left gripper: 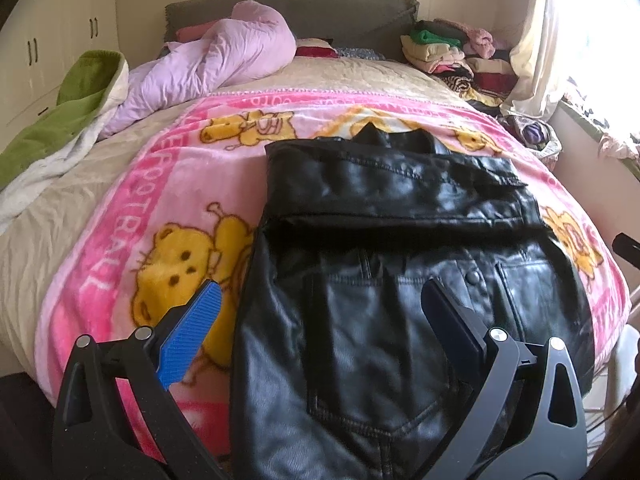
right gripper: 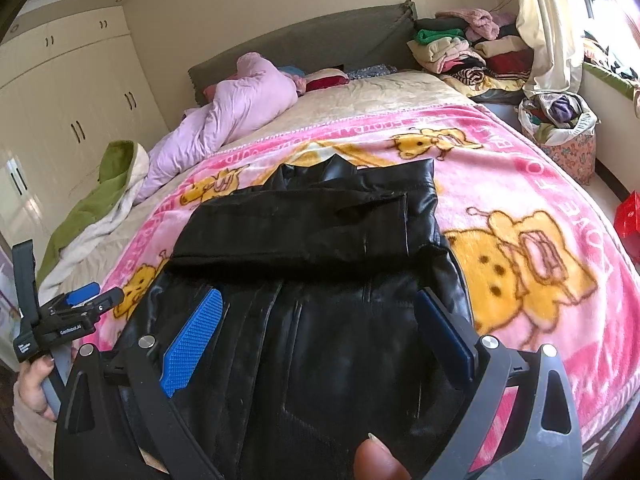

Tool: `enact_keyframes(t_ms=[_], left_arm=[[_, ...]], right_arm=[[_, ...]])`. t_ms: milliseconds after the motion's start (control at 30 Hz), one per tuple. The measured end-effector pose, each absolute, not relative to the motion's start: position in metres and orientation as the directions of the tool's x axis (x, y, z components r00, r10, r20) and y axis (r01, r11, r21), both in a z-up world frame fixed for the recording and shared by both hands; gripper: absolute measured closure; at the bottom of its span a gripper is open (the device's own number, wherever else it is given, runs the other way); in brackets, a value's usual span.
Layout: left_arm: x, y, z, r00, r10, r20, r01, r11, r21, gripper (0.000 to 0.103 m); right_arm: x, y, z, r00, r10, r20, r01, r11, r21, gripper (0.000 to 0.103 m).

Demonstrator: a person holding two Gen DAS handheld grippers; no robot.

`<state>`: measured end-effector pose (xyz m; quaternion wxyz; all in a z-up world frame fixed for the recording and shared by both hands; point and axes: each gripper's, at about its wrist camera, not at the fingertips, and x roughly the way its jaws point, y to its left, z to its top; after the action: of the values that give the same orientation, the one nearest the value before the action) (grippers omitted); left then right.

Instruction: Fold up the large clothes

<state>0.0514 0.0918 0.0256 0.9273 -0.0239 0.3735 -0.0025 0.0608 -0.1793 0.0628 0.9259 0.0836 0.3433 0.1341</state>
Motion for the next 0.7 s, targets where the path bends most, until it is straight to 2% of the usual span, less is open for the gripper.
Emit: enact_keyframes(t_ms=[700], left_arm=[[0.022, 0.098, 0.000, 0.674, 0.018, -0.738, -0.050, 0.998, -0.022, 0.009]], right_arm=[[0.031, -0.204, 0.021, 0.671, 0.296, -0.680, -0.156, 0.953, 0.260, 0.007]])
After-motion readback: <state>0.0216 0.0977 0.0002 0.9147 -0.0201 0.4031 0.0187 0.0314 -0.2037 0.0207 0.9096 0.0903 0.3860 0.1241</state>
